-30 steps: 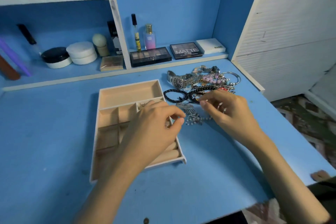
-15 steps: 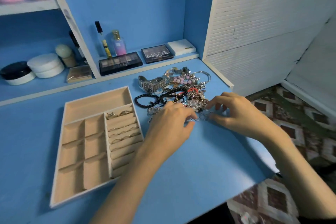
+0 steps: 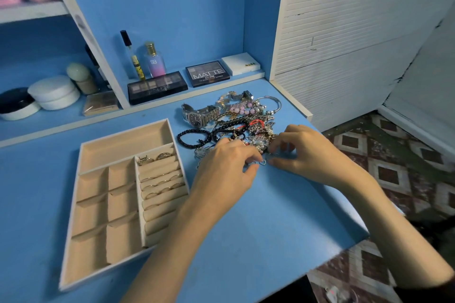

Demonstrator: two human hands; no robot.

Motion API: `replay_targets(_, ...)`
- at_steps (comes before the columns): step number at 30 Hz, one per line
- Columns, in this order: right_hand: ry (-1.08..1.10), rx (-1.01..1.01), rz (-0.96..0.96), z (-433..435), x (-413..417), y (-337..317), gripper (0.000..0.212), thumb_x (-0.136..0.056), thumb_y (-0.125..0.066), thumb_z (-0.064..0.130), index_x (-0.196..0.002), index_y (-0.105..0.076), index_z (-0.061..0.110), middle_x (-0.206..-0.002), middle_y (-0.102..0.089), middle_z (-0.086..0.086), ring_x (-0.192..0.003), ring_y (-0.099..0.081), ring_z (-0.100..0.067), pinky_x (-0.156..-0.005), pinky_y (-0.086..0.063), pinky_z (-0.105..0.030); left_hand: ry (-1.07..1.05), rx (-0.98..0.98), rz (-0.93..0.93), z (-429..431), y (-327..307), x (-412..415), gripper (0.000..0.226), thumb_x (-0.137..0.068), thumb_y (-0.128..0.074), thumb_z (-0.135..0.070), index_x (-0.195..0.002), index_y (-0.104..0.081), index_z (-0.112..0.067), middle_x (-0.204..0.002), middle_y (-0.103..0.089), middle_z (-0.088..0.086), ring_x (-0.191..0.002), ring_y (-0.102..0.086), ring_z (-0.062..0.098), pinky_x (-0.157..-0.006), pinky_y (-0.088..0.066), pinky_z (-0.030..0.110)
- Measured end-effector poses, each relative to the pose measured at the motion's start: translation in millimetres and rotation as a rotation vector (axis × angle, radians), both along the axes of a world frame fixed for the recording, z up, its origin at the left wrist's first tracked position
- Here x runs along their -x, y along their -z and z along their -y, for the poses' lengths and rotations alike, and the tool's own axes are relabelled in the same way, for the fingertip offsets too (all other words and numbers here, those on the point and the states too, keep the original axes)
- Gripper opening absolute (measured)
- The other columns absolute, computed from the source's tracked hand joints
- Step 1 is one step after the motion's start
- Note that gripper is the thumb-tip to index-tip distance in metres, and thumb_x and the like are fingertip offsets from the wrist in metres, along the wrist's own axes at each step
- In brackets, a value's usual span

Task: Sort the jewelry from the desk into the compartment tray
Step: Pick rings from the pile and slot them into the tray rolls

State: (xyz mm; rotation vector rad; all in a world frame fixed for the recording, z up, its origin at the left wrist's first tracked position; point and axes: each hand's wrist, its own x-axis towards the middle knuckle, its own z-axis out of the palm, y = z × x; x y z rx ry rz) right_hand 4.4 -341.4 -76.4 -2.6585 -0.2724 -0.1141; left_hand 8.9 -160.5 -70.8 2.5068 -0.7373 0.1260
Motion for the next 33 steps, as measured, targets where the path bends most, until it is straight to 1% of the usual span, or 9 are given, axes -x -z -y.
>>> replay_targets(4, -0.018, 0.005, 0.093, -3, -1, 2, 0.010, -0.080, -0.067, 0.031, -0.084, -0.070, 0.023, -0.077, -0.052, 0.007, -0.078, -0.046, -0.011, -0.070, -0.046, -0.038, -0.006, 0.007, 0.008, -3, -1, -1, 0.015, -0.088, -0.057, -0.027, -0.099, -0.066, -0.030, -0.083, -0.052, -0.019, -0.082, -0.035, 0.002, -0.071, -0.032, 0.016)
replay_targets(8, -0.017, -0.051, 0.157, -4, -1, 7, 0.007, -0.079, -0.064, 0.022, -0.077, -0.071, 0.020, -0.072, -0.058, 0.005, -0.073, -0.052, -0.014, -0.066, -0.048, -0.040, -0.011, 0.002, 0.003, -4, -1, -4, 0.013, -0.088, -0.057, -0.027, -0.097, -0.066, -0.031, -0.080, -0.049, -0.021, -0.081, -0.036, 0.002, -0.071, -0.032, 0.016)
replay_targets(10, 0.031, -0.124, 0.166, -4, -1, 7, 0.006, -0.080, -0.066, 0.017, -0.077, -0.070, 0.019, -0.072, -0.061, 0.004, -0.071, -0.054, -0.011, -0.066, -0.047, -0.032, -0.015, 0.007, -0.003, -4, -1, -5, 0.013, -0.087, -0.058, -0.027, -0.096, -0.066, -0.030, -0.080, -0.050, -0.020, -0.081, -0.037, 0.003, -0.071, -0.034, 0.017)
replay_targets(12, 0.087, -0.232, 0.159, -5, 0, 6, 0.008, -0.081, -0.066, 0.013, -0.076, -0.071, 0.018, -0.070, -0.062, 0.005, -0.066, -0.053, -0.005, -0.061, -0.040, -0.015, -0.024, 0.004, -0.002, -4, -1, -7, 0.013, -0.087, -0.058, -0.028, -0.097, -0.066, -0.030, -0.079, -0.050, -0.019, -0.082, -0.038, 0.003, -0.072, -0.035, 0.018)
replay_targets(14, 0.128, -0.345, 0.135, -8, 2, 5, 0.010, -0.082, -0.065, 0.012, -0.075, -0.071, 0.016, -0.068, -0.064, 0.004, -0.062, -0.051, -0.001, -0.058, -0.037, -0.010, -0.033, -0.001, -0.002, -3, -2, -10, 0.014, -0.087, -0.058, -0.028, -0.098, -0.066, -0.030, -0.081, -0.050, -0.019, -0.082, -0.038, 0.004, -0.072, -0.034, 0.017)
replay_targets(21, 0.350, -0.756, 0.043, -14, 0, 10, 0.014, -0.085, -0.064, 0.020, -0.072, -0.069, 0.015, -0.063, -0.062, 0.003, -0.058, -0.050, -0.004, -0.059, -0.040, -0.019, -0.019, -0.007, -0.023, 7, -3, -14, 0.016, -0.088, -0.057, -0.031, -0.100, -0.067, -0.028, -0.093, -0.061, -0.011, -0.086, -0.037, 0.006, -0.075, -0.039, 0.022)
replay_targets(25, 0.413, -0.938, 0.021, -14, -2, 10, 0.013, -0.084, -0.065, 0.017, -0.072, -0.070, 0.014, -0.053, -0.059, 0.011, -0.051, -0.049, 0.002, -0.055, -0.039, -0.011, -0.003, -0.063, -0.027, 17, -1, -17, 0.019, -0.089, -0.056, -0.036, -0.103, -0.066, -0.027, -0.098, -0.061, -0.007, -0.097, -0.041, 0.012, -0.079, -0.040, 0.027)
replay_targets(28, 0.420, -1.011, 0.007, -12, -1, 10, 0.012, -0.082, -0.066, 0.017, -0.073, -0.071, 0.011, -0.057, -0.058, 0.004, -0.053, -0.048, -0.002, -0.053, -0.038, -0.012, 0.031, -0.133, -0.029, 24, 1, -19, 0.023, -0.088, -0.056, -0.038, -0.104, -0.066, -0.025, -0.102, -0.060, -0.003, -0.110, -0.041, 0.019, -0.083, -0.039, 0.031)
replay_targets(33, 0.419, -1.037, 0.002, -12, -1, 9, 0.011, -0.083, -0.065, 0.013, -0.074, -0.071, 0.009, -0.062, -0.056, -0.003, -0.055, -0.048, -0.005, -0.051, -0.039, -0.012, 0.063, -0.151, -0.017, 27, 1, -22, 0.021, -0.086, -0.059, -0.038, -0.099, -0.067, -0.024, -0.090, -0.051, -0.002, -0.107, -0.042, 0.022, -0.076, -0.040, 0.032)
